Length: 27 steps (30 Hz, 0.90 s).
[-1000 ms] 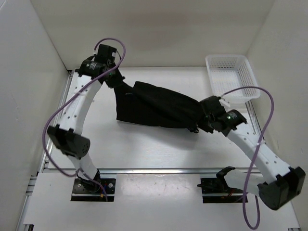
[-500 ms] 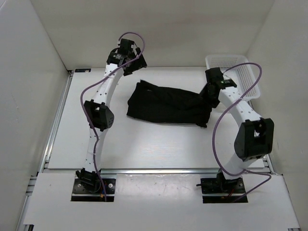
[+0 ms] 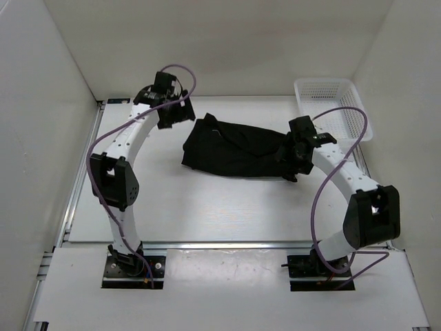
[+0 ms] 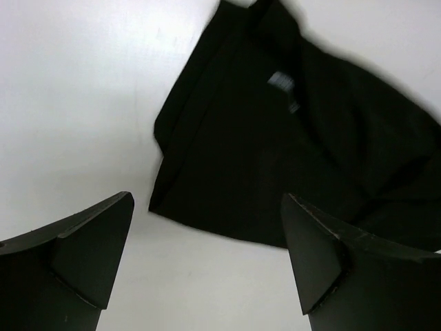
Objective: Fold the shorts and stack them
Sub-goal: Fold the shorts
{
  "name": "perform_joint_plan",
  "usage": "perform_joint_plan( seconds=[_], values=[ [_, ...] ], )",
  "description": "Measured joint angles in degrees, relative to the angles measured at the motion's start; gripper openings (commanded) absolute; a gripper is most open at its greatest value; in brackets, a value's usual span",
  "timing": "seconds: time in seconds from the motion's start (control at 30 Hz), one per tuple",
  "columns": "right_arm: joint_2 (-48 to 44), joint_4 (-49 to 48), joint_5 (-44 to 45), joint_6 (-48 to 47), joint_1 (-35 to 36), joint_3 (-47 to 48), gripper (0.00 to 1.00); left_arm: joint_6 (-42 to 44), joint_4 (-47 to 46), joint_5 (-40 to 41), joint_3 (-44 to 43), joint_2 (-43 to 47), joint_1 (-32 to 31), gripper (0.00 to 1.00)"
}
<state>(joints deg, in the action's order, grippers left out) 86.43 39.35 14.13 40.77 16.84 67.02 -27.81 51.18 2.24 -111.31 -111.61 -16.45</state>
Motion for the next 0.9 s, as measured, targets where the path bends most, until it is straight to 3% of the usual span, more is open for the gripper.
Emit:
perform_joint_plan(
  seconds=[0.13,0.23,0.37,0.5,0.6,0.63,0.67,0.9],
  values=[
    [-4.42,0.76,-0.42,-0.17,-0.66,-2.34,0.85,-0.61,-0.61,-3.06,10.82,-2.78,0.35,1.0],
    [-7.13,1.14,-0.44,-0.46,-1.73,-3.19,0.85,-0.87,-0.5,-4.35,13.94,-8.98,0.44,1.0],
    [-8.66,1.14,-0.63,-0.57,-2.75,-3.3,0.85,-0.87,-0.09,-4.85,12.07,-13.66,0.7,1.0],
    [-9.68,1.25,-1.51,-0.7,-3.69,-4.39,0.85,-0.66,-1.2,-6.71,4.0,-16.7,1.33,1.0],
    [-9.68,1.25,-2.36,-0.7,-4.17,-4.63,0.85,-1.01,-2.62,-9.11,1.14,-19.34,1.84,0.67],
    [-9.68,1.25,-2.51,-0.72,-4.28,-4.66,0.85,-1.22,-2.67,-9.7,1.09,-20.0,2.03,0.47],
    [-9.68,1.22,-2.73,-0.72,-4.31,-4.66,0.85,-1.31,-2.49,-10.4,1.09,-20.63,2.16,0.13],
    [-10.27,1.18,-4.28,-0.68,-4.35,-5.14,0.85,-2.19,-4.2,-11.89,8.5,-17.81,2.36,0.1]
  ],
)
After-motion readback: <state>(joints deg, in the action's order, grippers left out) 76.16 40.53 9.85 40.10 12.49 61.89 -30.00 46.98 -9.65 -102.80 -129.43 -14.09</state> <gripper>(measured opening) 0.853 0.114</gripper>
